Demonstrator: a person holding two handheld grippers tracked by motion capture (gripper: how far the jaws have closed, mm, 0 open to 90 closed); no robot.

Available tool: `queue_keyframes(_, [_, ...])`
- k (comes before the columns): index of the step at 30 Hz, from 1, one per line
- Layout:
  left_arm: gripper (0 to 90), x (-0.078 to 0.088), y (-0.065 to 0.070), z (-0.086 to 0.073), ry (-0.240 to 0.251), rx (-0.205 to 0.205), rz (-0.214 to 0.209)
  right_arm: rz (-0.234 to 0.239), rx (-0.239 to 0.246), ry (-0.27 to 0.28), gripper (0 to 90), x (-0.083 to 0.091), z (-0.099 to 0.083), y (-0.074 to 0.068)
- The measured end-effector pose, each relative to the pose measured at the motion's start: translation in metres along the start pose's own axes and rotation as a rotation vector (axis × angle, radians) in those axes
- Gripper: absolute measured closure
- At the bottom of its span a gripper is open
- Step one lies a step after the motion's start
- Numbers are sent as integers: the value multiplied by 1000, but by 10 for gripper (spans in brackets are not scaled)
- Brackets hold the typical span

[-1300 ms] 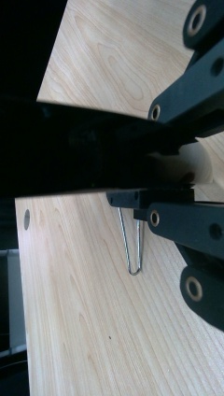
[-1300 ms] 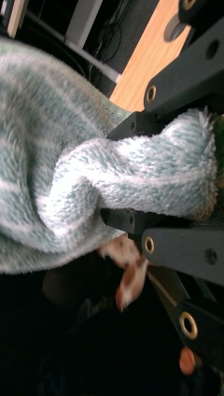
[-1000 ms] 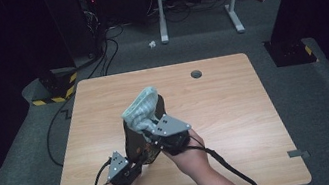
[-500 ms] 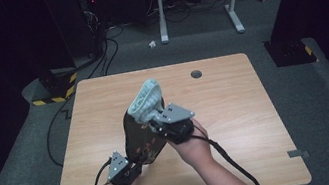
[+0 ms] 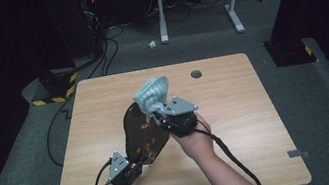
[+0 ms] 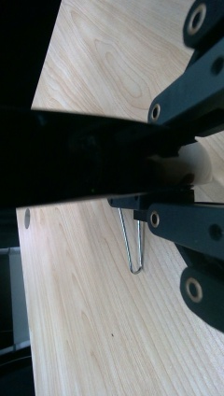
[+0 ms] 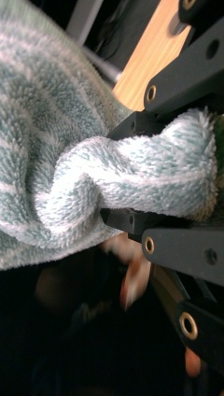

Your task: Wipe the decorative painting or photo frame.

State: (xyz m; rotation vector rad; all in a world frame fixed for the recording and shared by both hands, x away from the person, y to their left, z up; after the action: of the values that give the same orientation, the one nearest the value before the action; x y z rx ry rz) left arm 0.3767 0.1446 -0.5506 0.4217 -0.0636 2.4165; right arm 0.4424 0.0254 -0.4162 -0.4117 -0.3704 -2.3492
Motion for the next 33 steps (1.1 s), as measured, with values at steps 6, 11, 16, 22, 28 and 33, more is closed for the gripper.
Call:
queue_keyframes(6, [787,0,1,0,2,-1,-1,104,78,54,652,16,12,-52])
queue_keyframes(11, [786,0,0,0,-1,2,-3,128,111,55,649,17,14,-68])
queue_keyframes(16, [786,0,0,0,1,5,-4,87,66,43,648,9,12,-44])
queue_keyframes(22, [786,0,0,0,2,5,-3,16,-3,6,648,-1,5,0])
queue_keyframes(28, [785,0,0,0,0,4,-1,-50,-38,-56,649,-12,-9,31])
queue_keyframes(33, [785,0,0,0,3,5,-1,-75,-46,-72,652,-17,-14,42])
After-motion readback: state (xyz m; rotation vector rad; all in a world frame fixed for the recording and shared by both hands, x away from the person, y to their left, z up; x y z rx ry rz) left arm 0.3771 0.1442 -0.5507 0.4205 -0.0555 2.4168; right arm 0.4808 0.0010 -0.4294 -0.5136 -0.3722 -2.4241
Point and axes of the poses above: each handheld gripper's, and its own axes: x roughly backward along the jaws, z roughly out of its top, y roughly to its right, the point moved 9 cm from there along -x, roughly forward along the jaws
